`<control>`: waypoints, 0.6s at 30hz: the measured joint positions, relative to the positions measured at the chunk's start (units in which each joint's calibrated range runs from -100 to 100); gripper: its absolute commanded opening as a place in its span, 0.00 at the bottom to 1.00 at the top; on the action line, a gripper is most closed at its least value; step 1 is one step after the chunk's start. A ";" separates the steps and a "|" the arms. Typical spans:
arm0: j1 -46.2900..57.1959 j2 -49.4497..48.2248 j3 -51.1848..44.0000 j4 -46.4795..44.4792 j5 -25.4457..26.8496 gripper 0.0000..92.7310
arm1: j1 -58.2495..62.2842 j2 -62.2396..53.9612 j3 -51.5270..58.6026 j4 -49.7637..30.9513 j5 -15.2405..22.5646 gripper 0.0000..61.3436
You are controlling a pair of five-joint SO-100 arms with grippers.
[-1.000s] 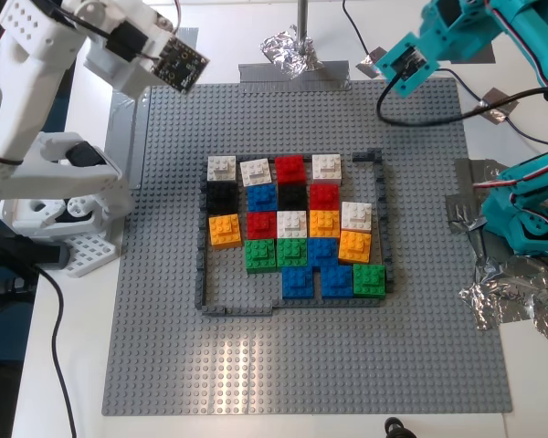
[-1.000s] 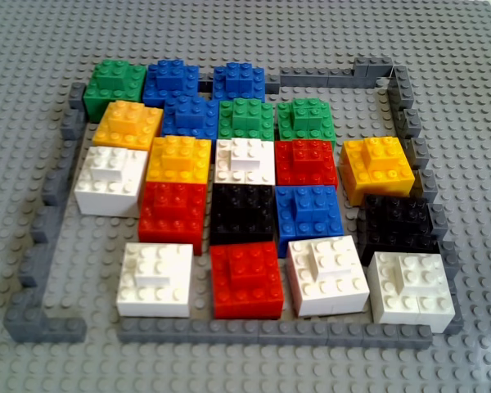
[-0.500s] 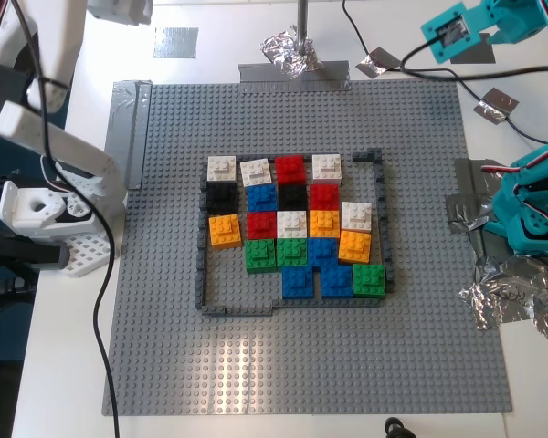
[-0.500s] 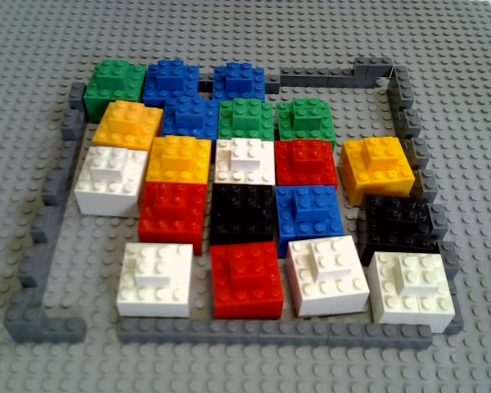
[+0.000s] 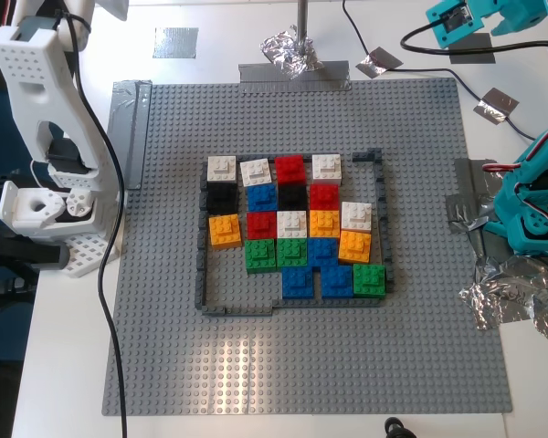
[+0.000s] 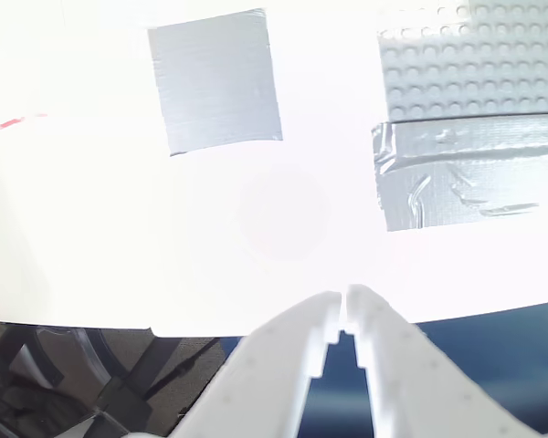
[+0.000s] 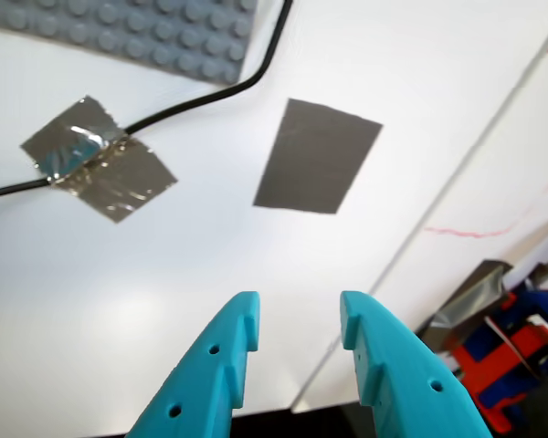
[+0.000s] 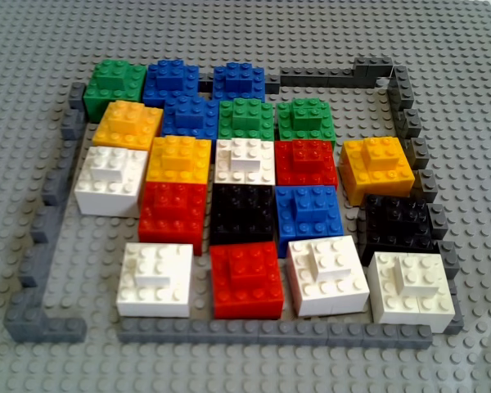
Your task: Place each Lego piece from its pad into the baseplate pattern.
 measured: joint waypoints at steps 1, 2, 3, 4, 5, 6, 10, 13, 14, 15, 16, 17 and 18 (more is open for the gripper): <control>0.00 0.00 0.00 0.61 -0.10 0.11 | -0.45 -1.21 3.77 -2.09 -0.15 0.00; 0.00 0.00 0.00 1.83 -0.10 0.11 | -0.91 -2.59 8.22 -4.59 -0.29 0.00; 0.00 0.00 0.00 1.91 0.05 0.11 | -1.45 -3.63 12.19 -6.68 -0.44 0.00; 0.00 0.00 -0.20 2.26 -0.10 0.11 | -2.73 -5.09 20.02 -9.90 -0.83 0.00; 0.00 0.00 -0.20 2.26 -0.16 0.11 | -2.91 -5.35 21.28 -10.30 -0.93 0.00; 0.44 0.00 -0.20 2.35 -0.31 0.11 | -3.27 -6.04 22.53 -10.78 -1.08 0.00; 1.70 0.00 -0.20 2.00 -1.36 0.11 | -3.73 -8.98 25.63 -8.53 -1.12 0.00; 2.15 0.00 -0.20 0.61 -1.36 0.11 | -3.09 -11.66 28.34 -9.09 -0.73 0.00; 2.37 0.00 -0.20 0.35 -1.67 0.11 | -2.73 -12.44 29.50 -10.14 -0.68 0.00; 2.52 0.00 -0.20 0.17 -1.52 0.11 | -2.36 -13.30 30.75 -10.46 -0.68 0.00; 2.66 0.00 -0.20 0.17 -1.62 0.11 | -1.91 -14.08 32.11 -10.86 -0.68 0.00; 2.89 0.00 -0.20 0.17 -1.62 0.11 | -1.09 -15.54 34.72 -11.42 -0.68 0.00; 2.89 0.00 -0.20 0.17 -1.62 0.11 | -0.73 -16.06 35.40 -11.83 -0.68 0.00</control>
